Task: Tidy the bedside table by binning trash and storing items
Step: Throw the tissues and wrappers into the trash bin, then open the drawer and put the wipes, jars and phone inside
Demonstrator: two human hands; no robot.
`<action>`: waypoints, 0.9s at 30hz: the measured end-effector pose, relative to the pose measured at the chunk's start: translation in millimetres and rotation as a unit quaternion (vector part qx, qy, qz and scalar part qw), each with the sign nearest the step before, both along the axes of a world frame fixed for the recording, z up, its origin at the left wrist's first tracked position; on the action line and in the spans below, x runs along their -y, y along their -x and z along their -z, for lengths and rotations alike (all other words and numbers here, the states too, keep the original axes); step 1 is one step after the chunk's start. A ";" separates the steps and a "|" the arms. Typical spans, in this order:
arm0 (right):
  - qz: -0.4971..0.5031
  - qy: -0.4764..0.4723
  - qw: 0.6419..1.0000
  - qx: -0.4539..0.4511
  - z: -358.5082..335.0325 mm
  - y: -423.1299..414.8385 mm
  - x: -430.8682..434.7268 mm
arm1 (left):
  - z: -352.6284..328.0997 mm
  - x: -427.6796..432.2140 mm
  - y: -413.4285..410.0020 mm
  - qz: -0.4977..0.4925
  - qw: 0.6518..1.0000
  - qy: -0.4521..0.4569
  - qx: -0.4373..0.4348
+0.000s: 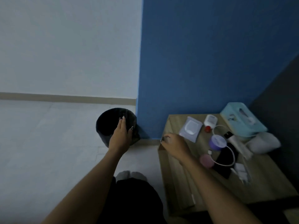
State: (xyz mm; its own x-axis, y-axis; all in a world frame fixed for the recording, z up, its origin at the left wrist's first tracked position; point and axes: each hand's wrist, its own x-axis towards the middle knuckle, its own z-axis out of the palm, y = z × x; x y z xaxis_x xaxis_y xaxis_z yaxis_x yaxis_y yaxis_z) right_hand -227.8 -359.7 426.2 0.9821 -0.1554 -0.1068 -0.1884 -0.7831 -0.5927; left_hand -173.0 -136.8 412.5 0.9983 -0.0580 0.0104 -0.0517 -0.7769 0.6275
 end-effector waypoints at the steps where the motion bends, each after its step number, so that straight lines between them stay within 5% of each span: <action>1: 0.012 0.011 1.000 0.000 -3.3 16.7 10.7 | -3.3 9.0 10.8 0.014 1.000 0.005 -0.009; 15: 0.281 0.086 0.948 0.122 43.2 141.1 110.1 | -1.9 110.3 73.7 0.121 0.991 0.009 -0.060; 27: 0.237 0.212 0.936 0.149 110.7 135.7 110.0 | 54.5 141.1 60.4 0.138 0.984 -0.033 -0.105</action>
State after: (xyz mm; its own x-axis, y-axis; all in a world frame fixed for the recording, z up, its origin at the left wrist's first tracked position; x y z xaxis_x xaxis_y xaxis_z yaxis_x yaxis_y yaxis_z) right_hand -363.5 -469.6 315.4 0.7688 -0.5470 0.3312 -0.4489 -0.8305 -0.3297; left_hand -233.4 -277.9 358.0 0.9240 -0.3213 -0.2073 -0.1417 -0.7913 0.5948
